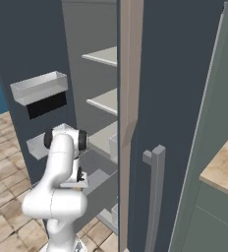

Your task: Take the tangerine and mango from the fridge shelf and place them in the freezer drawer to begin freezing them.

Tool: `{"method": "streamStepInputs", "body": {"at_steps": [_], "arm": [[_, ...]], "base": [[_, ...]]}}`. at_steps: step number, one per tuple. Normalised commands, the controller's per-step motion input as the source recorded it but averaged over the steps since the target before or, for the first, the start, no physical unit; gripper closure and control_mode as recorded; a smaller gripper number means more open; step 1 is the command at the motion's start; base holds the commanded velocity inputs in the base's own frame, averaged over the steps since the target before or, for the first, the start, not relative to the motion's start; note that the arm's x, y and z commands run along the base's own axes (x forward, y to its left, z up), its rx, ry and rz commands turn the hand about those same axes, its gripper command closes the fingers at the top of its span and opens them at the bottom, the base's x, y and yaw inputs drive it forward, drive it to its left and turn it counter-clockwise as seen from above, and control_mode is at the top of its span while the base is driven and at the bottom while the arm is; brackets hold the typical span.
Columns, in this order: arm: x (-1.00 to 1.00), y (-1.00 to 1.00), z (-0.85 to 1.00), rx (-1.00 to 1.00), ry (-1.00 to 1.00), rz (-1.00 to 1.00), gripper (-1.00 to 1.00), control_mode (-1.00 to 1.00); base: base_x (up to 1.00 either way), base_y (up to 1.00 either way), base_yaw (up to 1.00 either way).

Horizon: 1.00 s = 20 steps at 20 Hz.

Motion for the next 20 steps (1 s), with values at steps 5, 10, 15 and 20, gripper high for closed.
{"method": "streamStepInputs", "body": {"at_steps": [5, 10, 15, 20], "arm": [[-0.66, -0.10, 0.78, 0.02, -0.20, -0.03, -1.00, -1.00], [-0.77, -0.21, 0.93, 0.03, -0.26, -0.06, -1.00, -1.00], [-0.82, -0.17, 1.00, 0.03, -0.34, -0.07, -1.00, -1.00], [-0.81, -0.10, 1.00, 0.01, -0.37, -0.11, -1.00, -1.00]], "base": [[0.00, 0.00, 0.00], [0.00, 0.00, 0.00], [0.00, 0.00, 0.00], [0.00, 0.00, 0.00]]}}
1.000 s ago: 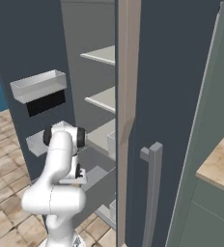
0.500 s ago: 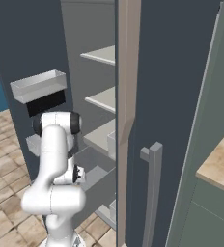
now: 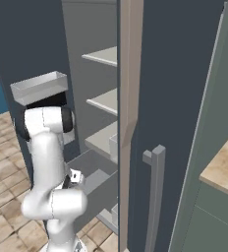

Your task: Take the tangerine and mango from the fridge shelf and place them in the freezer drawer to begin freezing them.

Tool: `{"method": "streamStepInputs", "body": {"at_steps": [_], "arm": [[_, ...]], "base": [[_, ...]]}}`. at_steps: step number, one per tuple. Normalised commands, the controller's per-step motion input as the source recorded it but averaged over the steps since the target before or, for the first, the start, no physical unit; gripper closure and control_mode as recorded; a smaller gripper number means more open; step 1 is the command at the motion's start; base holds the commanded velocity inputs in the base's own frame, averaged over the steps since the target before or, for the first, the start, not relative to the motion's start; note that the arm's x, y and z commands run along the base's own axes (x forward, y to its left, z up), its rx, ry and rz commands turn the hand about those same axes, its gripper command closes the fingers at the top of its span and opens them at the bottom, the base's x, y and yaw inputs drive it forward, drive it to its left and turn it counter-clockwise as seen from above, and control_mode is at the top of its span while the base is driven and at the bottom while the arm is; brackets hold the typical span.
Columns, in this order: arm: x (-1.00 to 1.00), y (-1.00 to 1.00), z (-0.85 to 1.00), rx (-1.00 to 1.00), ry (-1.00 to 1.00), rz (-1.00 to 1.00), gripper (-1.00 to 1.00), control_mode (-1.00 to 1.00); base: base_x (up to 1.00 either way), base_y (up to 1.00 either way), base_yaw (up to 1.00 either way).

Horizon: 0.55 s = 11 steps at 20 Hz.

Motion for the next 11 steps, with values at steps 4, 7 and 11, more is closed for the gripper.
{"method": "streamStepInputs", "body": {"at_steps": [4, 7, 11], "arm": [[-0.80, -0.08, 1.00, 0.00, -0.35, -0.12, -1.00, -1.00], [-0.64, 0.00, 1.00, 0.00, -0.26, -0.11, -1.00, -1.00], [-0.23, 0.00, 0.44, 0.00, -0.10, 0.00, -1.00, -1.00]], "base": [[0.00, 0.00, 0.00], [0.00, 0.00, 0.00], [0.00, 0.00, 0.00]]}}
